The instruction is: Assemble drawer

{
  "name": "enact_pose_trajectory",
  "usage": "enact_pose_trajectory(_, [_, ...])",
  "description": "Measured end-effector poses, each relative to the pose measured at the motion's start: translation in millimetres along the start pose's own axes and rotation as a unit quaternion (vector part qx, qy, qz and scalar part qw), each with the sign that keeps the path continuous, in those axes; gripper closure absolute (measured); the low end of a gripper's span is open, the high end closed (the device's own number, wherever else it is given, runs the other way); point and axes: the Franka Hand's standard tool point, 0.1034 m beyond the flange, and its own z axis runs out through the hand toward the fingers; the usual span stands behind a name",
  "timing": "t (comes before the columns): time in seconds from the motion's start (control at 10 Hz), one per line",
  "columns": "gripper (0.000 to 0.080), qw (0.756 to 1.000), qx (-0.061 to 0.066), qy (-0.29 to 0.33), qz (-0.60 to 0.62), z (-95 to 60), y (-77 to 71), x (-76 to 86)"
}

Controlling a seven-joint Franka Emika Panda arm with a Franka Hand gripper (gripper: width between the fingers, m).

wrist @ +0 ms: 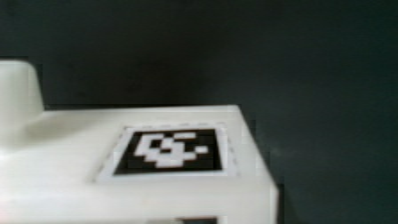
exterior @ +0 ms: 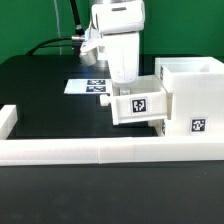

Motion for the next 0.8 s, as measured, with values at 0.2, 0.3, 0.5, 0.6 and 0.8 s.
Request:
enact_pose_trajectory(0.2, [0.0755, 1.000, -0.002, -0.001, -0.004, -0.7, 3.4, 1.5])
enact_pose_trajectory(0.3, [0.0755, 1.000, -0.002, -0.001, -0.004, -0.7, 4.1, 1.4])
enact_pose_trajectory(0.5, [0.0755, 1.000, -0.002, -0.001, -0.004, -0.8, 4.4, 1.6])
enact_pose_trajectory(0.6, [0.0755, 1.000, -0.003, -0.001, -0.002, -0.8, 4.5, 1.7])
enact_pose_trajectory(0.8, [0.0755, 1.000, -0.003, -0.004, 0.002, -0.6, 4.2, 1.7])
